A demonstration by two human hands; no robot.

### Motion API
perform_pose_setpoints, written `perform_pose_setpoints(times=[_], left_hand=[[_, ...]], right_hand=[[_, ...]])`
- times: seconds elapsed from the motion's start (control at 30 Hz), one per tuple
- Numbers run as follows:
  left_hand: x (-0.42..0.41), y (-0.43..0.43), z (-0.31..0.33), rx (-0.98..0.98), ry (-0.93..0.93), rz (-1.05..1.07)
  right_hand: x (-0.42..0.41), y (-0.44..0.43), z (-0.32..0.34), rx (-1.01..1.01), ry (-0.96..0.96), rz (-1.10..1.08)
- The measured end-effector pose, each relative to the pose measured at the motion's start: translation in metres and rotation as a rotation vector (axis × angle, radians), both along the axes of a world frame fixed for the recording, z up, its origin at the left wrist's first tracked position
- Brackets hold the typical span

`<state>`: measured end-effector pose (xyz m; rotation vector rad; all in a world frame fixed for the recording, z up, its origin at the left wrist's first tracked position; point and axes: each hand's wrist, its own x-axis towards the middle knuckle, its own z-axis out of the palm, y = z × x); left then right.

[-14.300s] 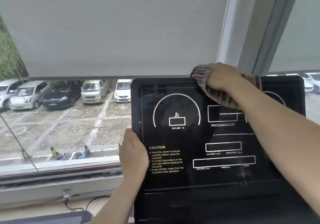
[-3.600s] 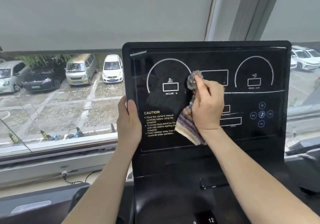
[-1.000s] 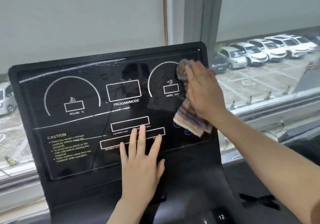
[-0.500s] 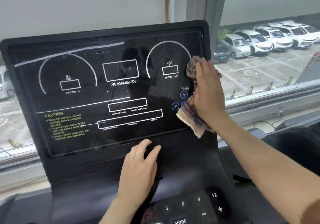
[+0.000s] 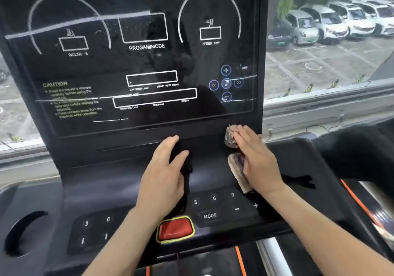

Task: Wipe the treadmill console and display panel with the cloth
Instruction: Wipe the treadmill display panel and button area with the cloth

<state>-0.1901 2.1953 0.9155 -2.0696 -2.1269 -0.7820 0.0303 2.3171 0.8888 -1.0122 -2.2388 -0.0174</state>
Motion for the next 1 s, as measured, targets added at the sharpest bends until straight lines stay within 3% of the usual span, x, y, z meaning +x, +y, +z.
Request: perform_pose_setpoints(times=[0.1,0.23,0.37,0.47,0.57,0.63,0.67,0.77,0.8,0.93,1.0], left_hand=[[0.009,-0.006,-0.004,-0.036,-0.029,-0.005],[0.018,-0.020,-0.009,-0.114,-0.094,-0.055],[0.011,-0.046,-0.020,-0.161,-0.154,-0.113],[-0.002,-0.069,-0.030,-0.180,-0.197,-0.103],[-0.010,-0.086,-0.034,-0.188,-0.192,-0.122],[-0.016,-0.091,-0.032,-0.175,-0.167,-0.143],[-0.019,-0.091,-0.032,-0.166,-0.155,-0.146],[-0.021,-0.092,-0.031,-0.182,-0.108,-0.098],[-0.017,-0.092,-0.030,-0.204,-0.067,-0.098],[-0.002,-0.090,-0.037,-0.272,0.128,-0.188],[-0.004,-0.086,-0.035,-0.265,0.133,-0.193]], right_hand=[[0.006,-0.034,-0.008,-0.171,-0.140,-0.045],[0.017,-0.071,-0.005,-0.380,-0.182,-0.131],[0.028,-0.114,-0.018,-0.339,-0.095,-0.312],[-0.010,-0.132,-0.019,-0.301,-0.005,-0.412],[-0.065,-0.169,-0.017,-0.228,-0.042,-0.145],[-0.055,-0.166,-0.015,-0.118,-0.112,-0.079],[-0.037,-0.154,-0.014,-0.084,-0.106,-0.141],[-0.003,-0.124,-0.010,-0.193,0.160,-0.529],[-0.012,-0.128,-0.015,-0.210,0.187,-0.528],[-0.034,-0.161,-0.035,-0.137,-0.002,-0.092],[0.001,-0.134,-0.031,-0.143,0.032,-0.255]])
